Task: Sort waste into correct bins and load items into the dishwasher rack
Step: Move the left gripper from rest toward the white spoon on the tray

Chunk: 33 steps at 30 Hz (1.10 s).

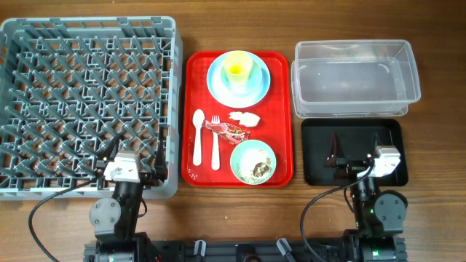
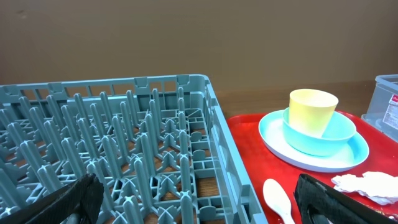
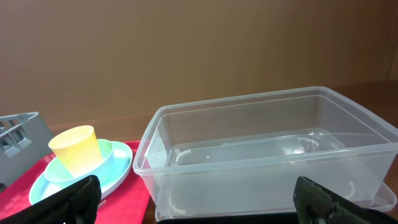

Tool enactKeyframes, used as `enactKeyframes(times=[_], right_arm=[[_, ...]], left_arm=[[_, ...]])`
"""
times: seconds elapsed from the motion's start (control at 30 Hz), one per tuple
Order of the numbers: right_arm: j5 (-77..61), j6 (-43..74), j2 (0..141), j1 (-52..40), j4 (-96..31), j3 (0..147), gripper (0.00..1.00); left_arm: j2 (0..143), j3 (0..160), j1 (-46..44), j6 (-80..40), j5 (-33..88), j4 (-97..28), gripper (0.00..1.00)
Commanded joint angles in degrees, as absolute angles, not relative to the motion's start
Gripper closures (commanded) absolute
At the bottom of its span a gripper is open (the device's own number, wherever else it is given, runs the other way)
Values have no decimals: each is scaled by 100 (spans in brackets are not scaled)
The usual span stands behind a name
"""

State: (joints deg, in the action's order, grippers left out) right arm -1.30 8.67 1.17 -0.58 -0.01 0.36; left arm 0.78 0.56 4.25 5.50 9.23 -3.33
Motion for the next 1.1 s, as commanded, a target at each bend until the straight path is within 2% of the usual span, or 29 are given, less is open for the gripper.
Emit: enactKeyframes(times=[0.0, 1.07], right_arm=[[-178, 764, 134, -47, 19, 30, 0], [-178, 764, 134, -128, 19, 30, 0]], left_arm=[[38, 32, 462, 598, 871, -366, 0], [38, 32, 462, 598, 871, -366, 0]])
